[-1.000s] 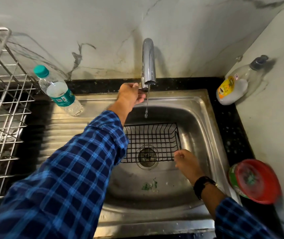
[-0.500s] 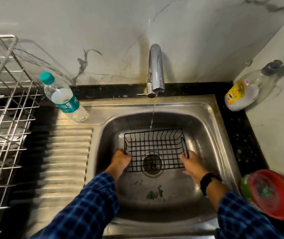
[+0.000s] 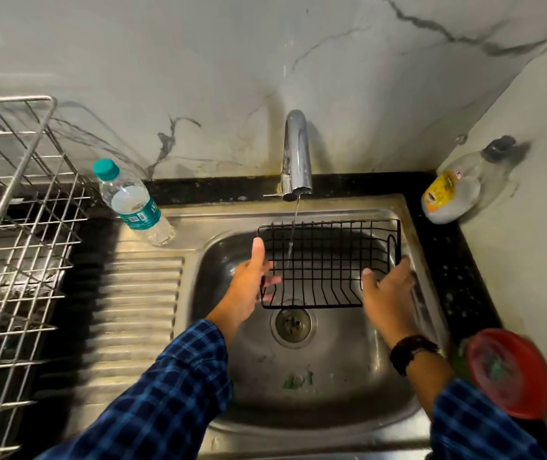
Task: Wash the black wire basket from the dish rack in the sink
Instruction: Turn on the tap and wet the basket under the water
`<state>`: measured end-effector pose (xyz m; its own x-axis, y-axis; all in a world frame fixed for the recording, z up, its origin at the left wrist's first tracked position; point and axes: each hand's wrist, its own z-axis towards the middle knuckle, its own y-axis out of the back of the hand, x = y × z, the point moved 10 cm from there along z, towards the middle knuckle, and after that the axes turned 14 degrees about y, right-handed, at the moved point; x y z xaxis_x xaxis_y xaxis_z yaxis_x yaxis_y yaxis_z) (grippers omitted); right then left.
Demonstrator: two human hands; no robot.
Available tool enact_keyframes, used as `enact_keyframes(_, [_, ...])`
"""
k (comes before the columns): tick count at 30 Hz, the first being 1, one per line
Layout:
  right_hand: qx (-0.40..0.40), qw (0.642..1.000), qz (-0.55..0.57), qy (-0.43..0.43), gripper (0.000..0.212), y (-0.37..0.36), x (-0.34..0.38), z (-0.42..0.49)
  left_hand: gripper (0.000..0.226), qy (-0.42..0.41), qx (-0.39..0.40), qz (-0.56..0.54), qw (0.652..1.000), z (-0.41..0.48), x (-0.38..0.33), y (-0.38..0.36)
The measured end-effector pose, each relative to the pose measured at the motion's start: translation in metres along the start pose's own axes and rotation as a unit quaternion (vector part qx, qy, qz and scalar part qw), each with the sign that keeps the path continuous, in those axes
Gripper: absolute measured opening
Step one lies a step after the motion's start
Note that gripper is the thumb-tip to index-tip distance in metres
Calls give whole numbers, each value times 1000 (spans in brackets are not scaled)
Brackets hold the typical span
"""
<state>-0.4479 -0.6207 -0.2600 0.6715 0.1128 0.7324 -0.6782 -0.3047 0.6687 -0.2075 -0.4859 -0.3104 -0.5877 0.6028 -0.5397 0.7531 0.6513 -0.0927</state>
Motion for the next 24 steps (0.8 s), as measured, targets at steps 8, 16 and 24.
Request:
enact_keyframes(8, [215, 944, -10, 250, 27, -104, 106, 6, 74, 3, -23, 7, 1000, -7, -15, -18])
enact_keyframes(16, [261, 928, 263, -43, 38, -121, 84, 50, 86, -69, -27, 68, 995, -19, -27, -12])
enact_keyframes(24, [-114, 887, 390, -218, 26, -84, 19, 42, 90, -27, -47, -68, 996, -17, -11, 11])
